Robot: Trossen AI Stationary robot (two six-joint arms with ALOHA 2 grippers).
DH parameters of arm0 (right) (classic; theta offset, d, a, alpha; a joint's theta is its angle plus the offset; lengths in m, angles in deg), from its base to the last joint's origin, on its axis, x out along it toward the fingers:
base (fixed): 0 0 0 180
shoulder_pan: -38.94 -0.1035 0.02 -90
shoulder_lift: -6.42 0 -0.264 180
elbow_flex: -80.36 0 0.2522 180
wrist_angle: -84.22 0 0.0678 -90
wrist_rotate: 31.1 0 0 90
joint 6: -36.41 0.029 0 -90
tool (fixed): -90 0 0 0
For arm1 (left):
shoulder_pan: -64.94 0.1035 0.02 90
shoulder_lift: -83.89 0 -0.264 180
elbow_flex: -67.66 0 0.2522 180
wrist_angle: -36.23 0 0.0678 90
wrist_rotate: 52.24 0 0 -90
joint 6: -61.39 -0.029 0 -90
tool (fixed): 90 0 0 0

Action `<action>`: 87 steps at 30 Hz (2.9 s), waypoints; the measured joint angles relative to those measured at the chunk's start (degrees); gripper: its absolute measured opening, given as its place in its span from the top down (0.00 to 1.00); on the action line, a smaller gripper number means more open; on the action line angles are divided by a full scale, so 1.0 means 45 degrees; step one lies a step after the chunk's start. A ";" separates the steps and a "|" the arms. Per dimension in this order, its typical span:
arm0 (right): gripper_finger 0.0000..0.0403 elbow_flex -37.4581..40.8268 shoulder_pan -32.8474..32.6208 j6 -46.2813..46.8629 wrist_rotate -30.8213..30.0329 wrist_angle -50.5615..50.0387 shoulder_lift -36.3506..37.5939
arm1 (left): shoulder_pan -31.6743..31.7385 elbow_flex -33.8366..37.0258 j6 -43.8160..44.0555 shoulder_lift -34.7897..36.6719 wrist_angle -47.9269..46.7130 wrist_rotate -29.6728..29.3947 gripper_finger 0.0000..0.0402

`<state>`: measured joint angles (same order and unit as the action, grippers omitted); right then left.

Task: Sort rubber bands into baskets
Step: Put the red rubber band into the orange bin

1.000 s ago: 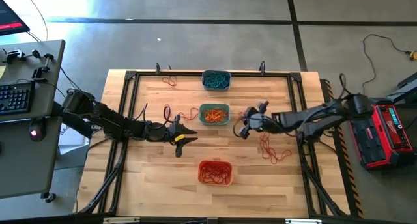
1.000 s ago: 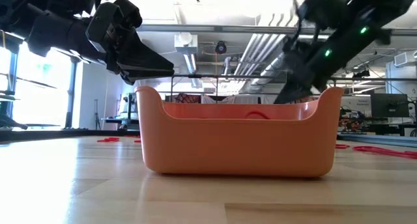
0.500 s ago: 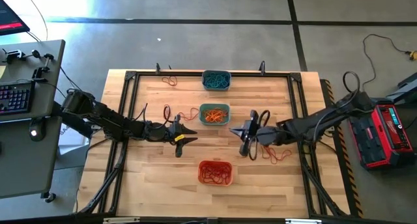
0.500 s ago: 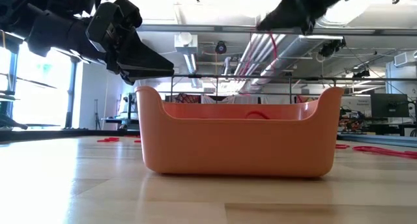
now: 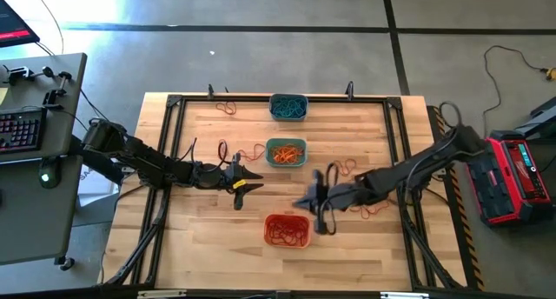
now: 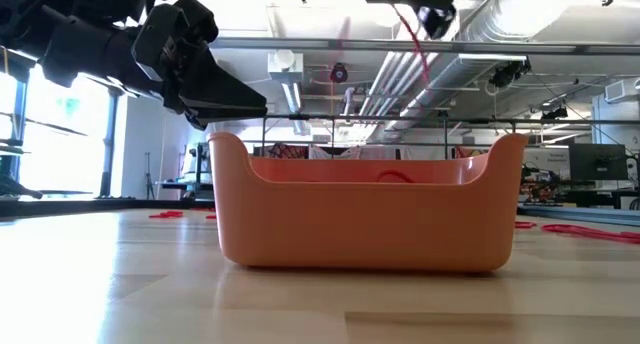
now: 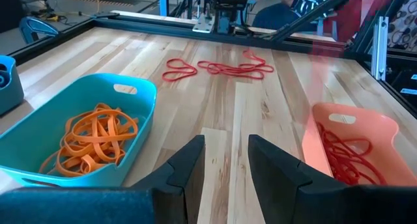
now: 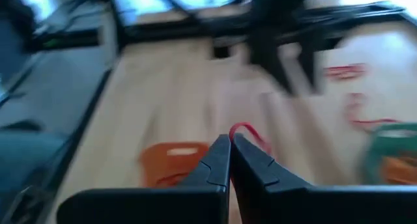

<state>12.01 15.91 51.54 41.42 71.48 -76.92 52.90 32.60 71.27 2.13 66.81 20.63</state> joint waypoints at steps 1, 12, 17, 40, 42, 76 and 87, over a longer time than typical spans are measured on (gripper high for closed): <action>1.00 -0.0234 -0.0045 -0.0110 0.0409 -0.0018 -0.0319 | 0.0003 0.0000 -0.0001 0.0000 0.0002 0.0000 0.72; 1.00 -0.1926 -0.0221 -0.0565 0.2811 -0.1918 -0.2386 | 0.0003 0.0000 -0.0007 0.0002 -0.0121 0.0000 0.72; 1.00 -0.1873 -0.0002 -0.0174 0.3722 -0.2666 -0.2906 | 0.0003 0.0000 -0.0013 0.0000 -0.0176 0.0000 0.72; 0.67 -0.1853 0.0430 -0.0464 0.4643 -0.2189 -0.3430 | 0.0003 0.0000 -0.0017 0.0004 -0.0181 0.0000 0.72; 0.66 -0.1853 0.0454 -0.0408 0.4561 -0.2688 -0.3238 | 0.0003 0.0000 -0.0022 0.0005 -0.0185 0.0000 0.72; 0.99 0.3658 0.3619 0.5563 0.0260 -0.7818 0.1832 | 0.0002 0.0005 0.0012 0.0005 -0.0378 0.0003 0.72; 0.71 0.4559 0.4227 0.7621 -0.0081 -0.8538 0.1251 | 0.0000 0.0005 -0.0319 0.0005 -0.0360 0.0005 0.72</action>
<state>32.52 34.94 85.83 41.06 33.05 -71.29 52.90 32.63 69.83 2.15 65.19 20.65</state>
